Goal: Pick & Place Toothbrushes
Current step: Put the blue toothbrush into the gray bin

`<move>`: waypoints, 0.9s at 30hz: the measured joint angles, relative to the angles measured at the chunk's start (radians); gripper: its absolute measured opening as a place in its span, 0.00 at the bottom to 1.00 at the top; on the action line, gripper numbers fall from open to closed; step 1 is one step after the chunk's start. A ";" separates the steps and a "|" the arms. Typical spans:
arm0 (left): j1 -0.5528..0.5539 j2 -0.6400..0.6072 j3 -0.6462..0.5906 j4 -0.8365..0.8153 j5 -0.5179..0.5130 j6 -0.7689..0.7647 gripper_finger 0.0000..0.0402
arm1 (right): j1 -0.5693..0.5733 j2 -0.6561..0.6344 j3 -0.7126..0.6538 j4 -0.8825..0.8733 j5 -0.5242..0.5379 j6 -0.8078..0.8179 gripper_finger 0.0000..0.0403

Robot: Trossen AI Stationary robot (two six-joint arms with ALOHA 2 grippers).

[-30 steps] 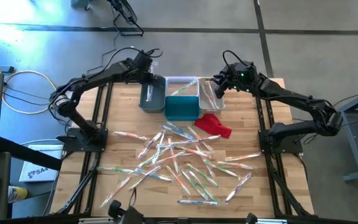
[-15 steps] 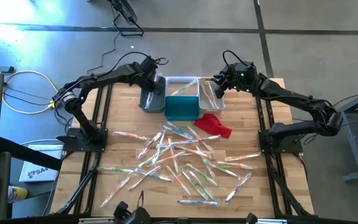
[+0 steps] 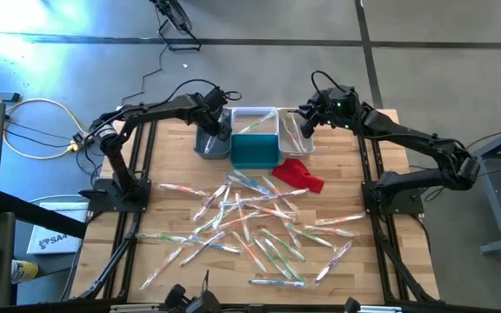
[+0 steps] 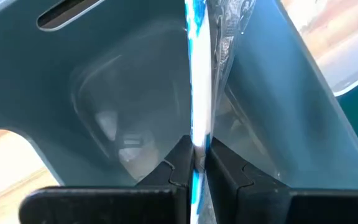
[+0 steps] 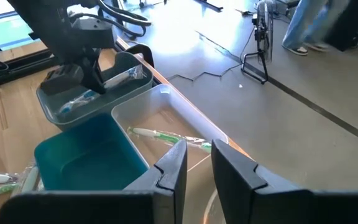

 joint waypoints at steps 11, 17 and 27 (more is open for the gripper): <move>0.000 0.001 0.000 0.010 -0.004 -0.004 0.10 | 0.000 0.000 0.000 -0.010 0.000 0.000 0.17; 0.000 0.001 0.000 0.011 -0.005 -0.008 0.20 | 0.000 0.000 0.000 -0.010 0.000 0.000 0.17; 0.000 0.001 0.014 0.029 0.007 -0.008 0.35 | 0.000 0.000 0.000 -0.010 0.000 0.000 0.17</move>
